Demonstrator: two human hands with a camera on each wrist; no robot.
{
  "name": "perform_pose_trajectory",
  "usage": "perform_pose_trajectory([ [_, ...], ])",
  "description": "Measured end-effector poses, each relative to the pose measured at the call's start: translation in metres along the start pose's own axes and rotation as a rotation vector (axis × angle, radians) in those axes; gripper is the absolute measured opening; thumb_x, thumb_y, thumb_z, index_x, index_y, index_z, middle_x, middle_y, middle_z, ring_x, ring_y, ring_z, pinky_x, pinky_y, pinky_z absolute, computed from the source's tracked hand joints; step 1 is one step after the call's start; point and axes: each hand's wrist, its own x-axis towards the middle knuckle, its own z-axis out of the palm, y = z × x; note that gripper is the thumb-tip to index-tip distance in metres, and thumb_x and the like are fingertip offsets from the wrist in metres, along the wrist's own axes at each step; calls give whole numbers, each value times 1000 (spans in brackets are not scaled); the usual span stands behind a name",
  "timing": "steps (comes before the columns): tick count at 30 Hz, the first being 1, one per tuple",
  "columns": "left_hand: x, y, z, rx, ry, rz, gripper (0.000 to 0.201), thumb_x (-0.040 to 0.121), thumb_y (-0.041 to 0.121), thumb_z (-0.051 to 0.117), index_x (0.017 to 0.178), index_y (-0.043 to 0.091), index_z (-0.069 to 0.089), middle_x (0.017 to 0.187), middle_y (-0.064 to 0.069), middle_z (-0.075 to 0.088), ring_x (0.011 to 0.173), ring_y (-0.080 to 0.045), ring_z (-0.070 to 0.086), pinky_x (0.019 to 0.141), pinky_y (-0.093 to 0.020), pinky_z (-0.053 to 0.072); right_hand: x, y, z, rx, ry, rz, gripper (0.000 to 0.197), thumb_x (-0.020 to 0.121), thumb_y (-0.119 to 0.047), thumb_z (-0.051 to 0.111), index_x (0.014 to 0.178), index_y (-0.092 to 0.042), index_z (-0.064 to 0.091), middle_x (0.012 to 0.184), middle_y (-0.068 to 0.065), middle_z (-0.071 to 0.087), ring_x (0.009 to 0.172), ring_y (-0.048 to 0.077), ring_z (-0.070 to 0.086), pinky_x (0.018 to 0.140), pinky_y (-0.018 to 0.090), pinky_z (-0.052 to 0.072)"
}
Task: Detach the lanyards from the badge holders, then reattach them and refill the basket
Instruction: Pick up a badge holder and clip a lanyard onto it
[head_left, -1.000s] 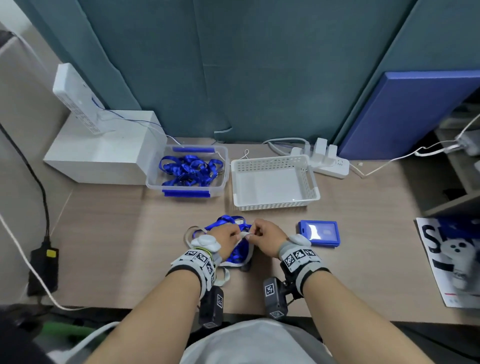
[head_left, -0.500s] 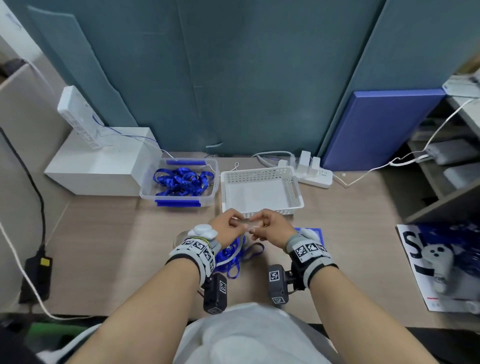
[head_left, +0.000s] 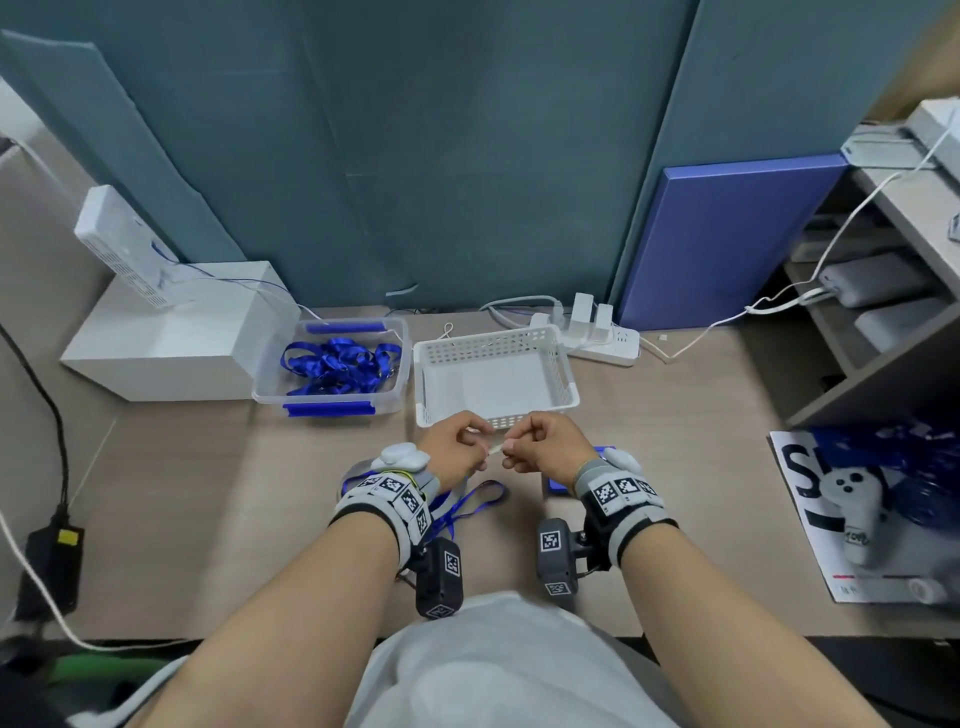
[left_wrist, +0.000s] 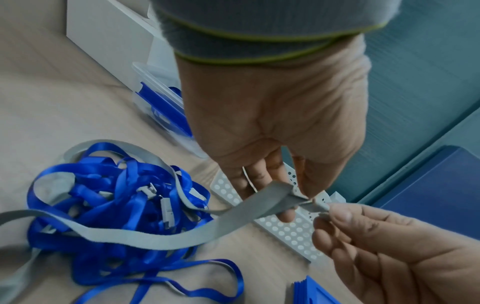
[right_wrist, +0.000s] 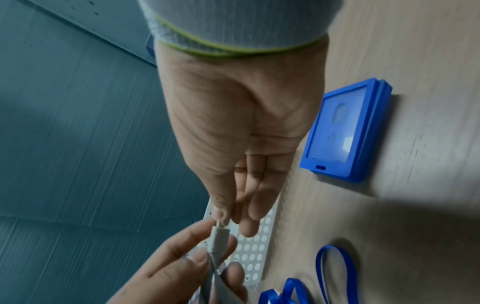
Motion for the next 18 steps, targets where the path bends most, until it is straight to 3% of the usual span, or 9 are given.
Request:
perform_pose_trajectory([
  [3,4,4,5,15,-47,29,14,86,8,73,100,11,71,77,-4,69,69,-18,69,65,-27,53,1,3,-7,3,5,1,8,91,-1,70,85,-4,65,77,21,71,66,25,71,61,30,56],
  [6,9,0,16,47,-42,36,11,88,10,72,98,11,71,70,-2,69,64,-18,70,58,-24,50,-1,5,-13,31,7,5,9,94,0,65,86,-4,65,78,20,71,64,25,70,61,29,56],
  [9,16,-1,27,48,-12,-16,10,93,4,63,100,8,70,68,-4,65,52,-4,63,52,-18,43,5,14,-22,28,25,22,11,95,1,63,89,-7,67,75,11,71,66,22,67,66,32,55],
  [11,17,0,31,73,20,-38,15,95,3,59,100,12,71,67,-4,64,43,3,54,46,-15,40,11,22,-34,-141,92,-35,19,86,-1,72,88,-20,68,77,0,68,71,15,63,76,35,52],
  [13,22,-1,33,129,34,-39,17,96,6,58,98,16,73,66,-2,64,43,4,53,48,-13,41,16,27,-53,-482,112,-53,33,74,-15,84,95,-32,65,94,-7,61,89,14,56,89,36,48],
  [15,25,-2,35,159,24,-59,15,96,8,58,97,16,71,68,-4,65,42,5,53,46,-12,41,13,31,-68,-839,89,35,53,64,-34,88,107,-41,59,109,-10,47,102,14,42,92,36,40],
  [18,29,-3,41,145,2,-88,16,96,9,59,88,21,67,73,-5,65,51,-2,60,52,-20,47,11,42,-78,-1036,52,103,73,55,-45,89,118,-43,53,116,-9,38,111,16,36,94,36,31],
])
